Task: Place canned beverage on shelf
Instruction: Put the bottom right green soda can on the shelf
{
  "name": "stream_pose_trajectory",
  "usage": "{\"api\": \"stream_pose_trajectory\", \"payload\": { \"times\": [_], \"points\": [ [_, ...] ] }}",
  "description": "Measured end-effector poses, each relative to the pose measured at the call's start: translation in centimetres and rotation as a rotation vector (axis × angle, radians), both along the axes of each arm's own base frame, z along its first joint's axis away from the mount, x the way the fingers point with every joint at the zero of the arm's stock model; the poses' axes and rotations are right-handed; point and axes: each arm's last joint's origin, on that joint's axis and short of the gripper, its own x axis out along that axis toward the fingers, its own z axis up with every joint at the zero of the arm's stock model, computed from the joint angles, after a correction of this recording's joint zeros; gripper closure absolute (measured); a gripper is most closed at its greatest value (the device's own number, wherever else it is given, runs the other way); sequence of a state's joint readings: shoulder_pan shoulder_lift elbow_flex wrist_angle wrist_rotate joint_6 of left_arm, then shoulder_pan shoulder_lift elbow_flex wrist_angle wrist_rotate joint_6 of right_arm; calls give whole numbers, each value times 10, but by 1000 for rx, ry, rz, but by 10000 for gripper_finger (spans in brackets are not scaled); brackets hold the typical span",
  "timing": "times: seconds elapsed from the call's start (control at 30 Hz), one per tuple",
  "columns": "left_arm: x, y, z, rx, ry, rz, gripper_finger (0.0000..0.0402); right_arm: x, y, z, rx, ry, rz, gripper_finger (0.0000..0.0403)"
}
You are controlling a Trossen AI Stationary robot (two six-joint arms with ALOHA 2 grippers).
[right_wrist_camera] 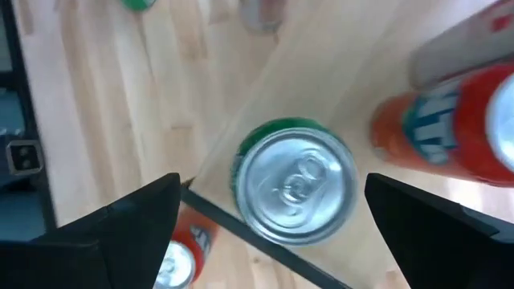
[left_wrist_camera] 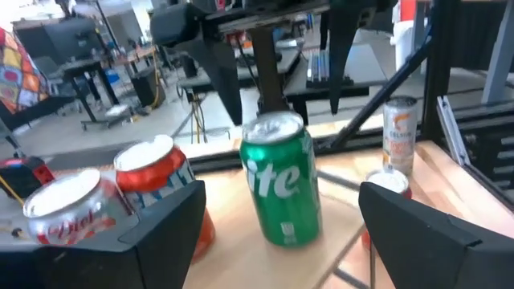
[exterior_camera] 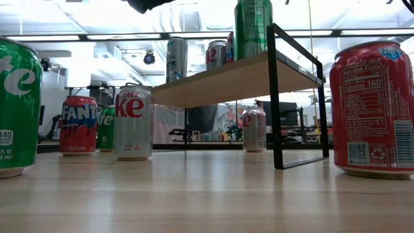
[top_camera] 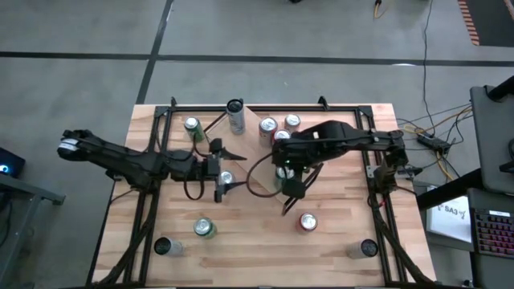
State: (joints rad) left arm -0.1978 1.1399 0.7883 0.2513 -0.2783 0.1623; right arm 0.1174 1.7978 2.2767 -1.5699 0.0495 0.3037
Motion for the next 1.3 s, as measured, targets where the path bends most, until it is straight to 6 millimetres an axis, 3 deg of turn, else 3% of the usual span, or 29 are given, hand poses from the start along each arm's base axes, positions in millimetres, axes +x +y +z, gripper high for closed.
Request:
{"api": "stream_pose_trajectory", "payload": {
  "times": [0.33, 0.57, 0.87, 1.1, 1.3],
  "points": [
    [8, -2, -4, 62, -10, -6, 88, -27, 6, 26, -134, -108, -66, 30],
    [18, -4, -13, 130, 4, -32, 113, -38, 40, 33, -203, -175, 8, 97],
    [35, -10, -31, 227, 28, -143, 227, -43, 94, 17, -280, -230, 110, 252],
    [43, -12, -39, 257, 24, -159, 327, -47, 119, -4, -332, -257, 178, 374],
    [46, -13, -41, 261, 11, -158, 393, -60, 114, -16, -348, -347, 175, 390]
  ]
}}
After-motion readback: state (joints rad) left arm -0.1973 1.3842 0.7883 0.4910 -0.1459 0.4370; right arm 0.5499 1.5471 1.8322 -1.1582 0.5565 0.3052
